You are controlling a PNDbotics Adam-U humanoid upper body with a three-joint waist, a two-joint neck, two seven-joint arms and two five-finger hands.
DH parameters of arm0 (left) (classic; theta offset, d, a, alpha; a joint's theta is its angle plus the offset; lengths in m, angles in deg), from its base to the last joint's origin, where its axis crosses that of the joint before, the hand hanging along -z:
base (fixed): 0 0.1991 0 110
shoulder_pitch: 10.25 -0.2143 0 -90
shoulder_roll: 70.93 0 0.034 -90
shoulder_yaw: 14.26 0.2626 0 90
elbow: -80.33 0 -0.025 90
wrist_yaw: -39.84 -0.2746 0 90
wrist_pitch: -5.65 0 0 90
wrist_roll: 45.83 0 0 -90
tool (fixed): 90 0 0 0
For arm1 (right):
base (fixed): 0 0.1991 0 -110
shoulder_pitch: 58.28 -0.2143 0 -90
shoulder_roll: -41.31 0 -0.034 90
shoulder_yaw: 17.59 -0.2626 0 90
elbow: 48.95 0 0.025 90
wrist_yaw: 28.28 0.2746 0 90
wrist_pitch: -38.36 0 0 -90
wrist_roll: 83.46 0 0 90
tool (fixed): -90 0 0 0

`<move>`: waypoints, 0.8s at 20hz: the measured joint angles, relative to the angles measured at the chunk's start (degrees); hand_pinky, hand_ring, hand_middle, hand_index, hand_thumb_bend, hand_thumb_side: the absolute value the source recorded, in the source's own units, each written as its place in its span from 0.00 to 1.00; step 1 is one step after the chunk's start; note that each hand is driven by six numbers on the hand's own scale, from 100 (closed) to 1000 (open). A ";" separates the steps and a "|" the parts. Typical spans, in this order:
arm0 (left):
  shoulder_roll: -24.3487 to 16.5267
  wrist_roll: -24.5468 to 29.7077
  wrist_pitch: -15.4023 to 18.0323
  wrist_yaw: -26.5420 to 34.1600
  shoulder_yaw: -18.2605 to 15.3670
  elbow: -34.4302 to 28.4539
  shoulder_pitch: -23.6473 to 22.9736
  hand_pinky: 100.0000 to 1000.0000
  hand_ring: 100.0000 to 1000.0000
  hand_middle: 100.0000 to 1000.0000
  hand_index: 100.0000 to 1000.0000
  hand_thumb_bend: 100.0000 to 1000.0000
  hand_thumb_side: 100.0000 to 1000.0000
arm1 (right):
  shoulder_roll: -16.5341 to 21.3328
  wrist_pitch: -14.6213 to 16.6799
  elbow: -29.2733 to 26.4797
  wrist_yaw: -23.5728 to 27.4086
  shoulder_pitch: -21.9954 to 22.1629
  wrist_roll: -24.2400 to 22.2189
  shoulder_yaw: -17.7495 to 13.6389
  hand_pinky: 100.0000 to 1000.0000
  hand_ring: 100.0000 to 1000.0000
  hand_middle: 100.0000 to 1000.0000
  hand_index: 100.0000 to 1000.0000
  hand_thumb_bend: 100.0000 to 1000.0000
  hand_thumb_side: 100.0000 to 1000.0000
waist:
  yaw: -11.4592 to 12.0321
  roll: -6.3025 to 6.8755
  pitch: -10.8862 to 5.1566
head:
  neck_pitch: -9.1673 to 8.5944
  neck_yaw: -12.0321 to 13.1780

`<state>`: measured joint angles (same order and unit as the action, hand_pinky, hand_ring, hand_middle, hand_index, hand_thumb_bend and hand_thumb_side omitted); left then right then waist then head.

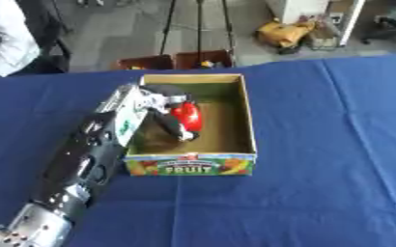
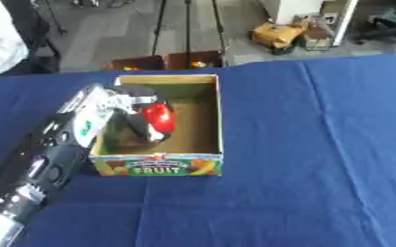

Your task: Pick up objects on the table and place them in the box.

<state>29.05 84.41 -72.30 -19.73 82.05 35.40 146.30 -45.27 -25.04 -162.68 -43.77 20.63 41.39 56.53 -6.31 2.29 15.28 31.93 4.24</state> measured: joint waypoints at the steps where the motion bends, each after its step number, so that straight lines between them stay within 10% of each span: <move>1: 0.07 0.37 0.36 0.02 -0.01 0.00 0.00 0.29 0.58 0.64 0.89 0.00 0.35 | 0.00 0.00 0.00 0.00 0.00 0.00 0.00 0.70 0.74 0.53 0.73 0.00 0.95 | -0.03 0.00 0.00 | 0.00 -0.05; 10: 0.07 3.72 3.16 -0.23 -0.02 -0.38 0.00 1.00 1.00 0.85 0.95 0.00 0.46 | 0.00 -0.08 0.00 0.07 -0.01 0.11 0.00 0.69 0.73 0.53 0.73 0.00 0.93 | -0.04 0.00 0.01 | 0.00 -0.12; 16: 0.07 4.31 4.25 -0.61 -0.04 -1.70 0.01 1.00 1.00 0.94 1.00 0.01 0.67 | 0.00 -0.22 0.00 0.55 -0.01 0.21 0.00 0.69 0.73 0.53 0.73 0.00 0.93 | -0.04 0.02 -0.01 | 0.00 -0.12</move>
<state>29.12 88.72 -68.05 -20.34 82.02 33.70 146.31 -45.27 -25.25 -162.68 -43.22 20.62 41.60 56.54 -6.35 2.31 15.27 31.93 4.12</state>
